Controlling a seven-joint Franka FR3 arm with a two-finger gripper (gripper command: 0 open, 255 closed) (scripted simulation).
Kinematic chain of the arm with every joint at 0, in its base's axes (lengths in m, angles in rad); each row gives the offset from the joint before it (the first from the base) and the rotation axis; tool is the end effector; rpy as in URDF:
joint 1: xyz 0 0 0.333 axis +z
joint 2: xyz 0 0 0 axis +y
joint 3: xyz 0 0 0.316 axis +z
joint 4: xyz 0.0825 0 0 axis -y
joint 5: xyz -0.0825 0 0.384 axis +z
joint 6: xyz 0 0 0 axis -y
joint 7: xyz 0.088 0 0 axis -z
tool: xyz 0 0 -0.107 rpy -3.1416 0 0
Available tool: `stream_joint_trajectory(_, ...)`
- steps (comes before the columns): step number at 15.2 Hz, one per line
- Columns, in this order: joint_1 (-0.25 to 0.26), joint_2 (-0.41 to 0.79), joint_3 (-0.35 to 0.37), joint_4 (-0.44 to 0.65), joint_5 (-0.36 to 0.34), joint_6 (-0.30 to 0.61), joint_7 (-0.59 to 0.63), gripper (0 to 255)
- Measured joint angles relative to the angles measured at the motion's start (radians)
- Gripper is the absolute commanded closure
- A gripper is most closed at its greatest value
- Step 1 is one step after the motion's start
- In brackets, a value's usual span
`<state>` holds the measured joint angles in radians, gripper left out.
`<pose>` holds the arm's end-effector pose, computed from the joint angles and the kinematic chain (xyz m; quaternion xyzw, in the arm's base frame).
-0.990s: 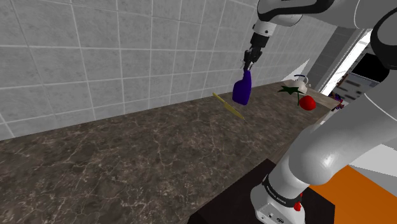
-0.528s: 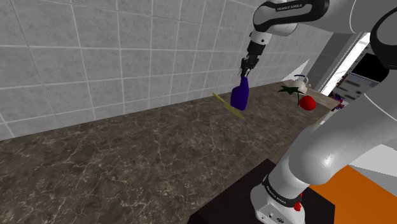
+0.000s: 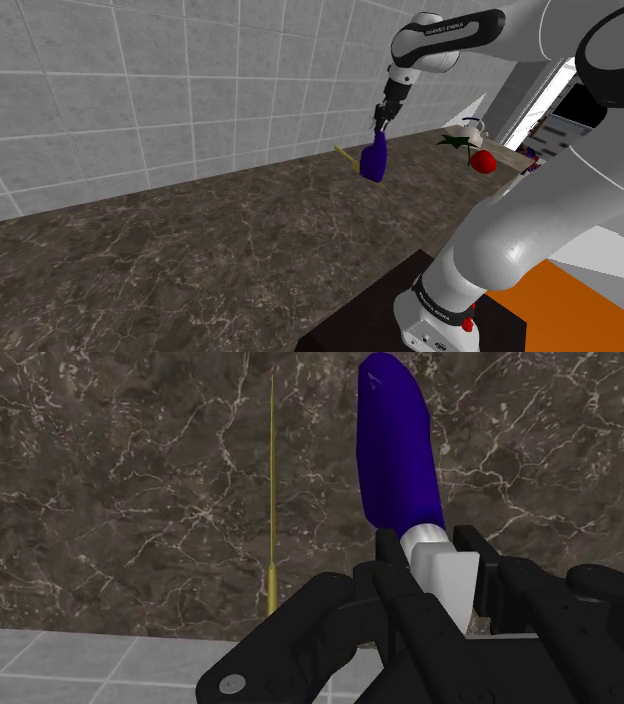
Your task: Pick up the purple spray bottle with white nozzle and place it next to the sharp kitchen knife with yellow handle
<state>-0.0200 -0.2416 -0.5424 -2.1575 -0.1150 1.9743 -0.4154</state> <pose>0.4070 -0.2804 0.4874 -0.9988 0.0459 -0.0162 0.0014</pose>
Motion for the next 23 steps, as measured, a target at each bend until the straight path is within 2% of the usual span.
stream_joint_trajectory(9,-0.001,0.043,-0.020,-0.093,0.014,0.132,-0.019,255)
stream_joint_trajectory(16,0.000,0.050,-0.021,-0.104,0.017,0.150,-0.019,255)
stream_joint_trajectory(17,0.000,0.050,-0.021,-0.104,0.017,0.150,-0.019,0)
stream_joint_trajectory(23,0.000,0.050,-0.021,-0.104,0.017,0.150,-0.019,0)
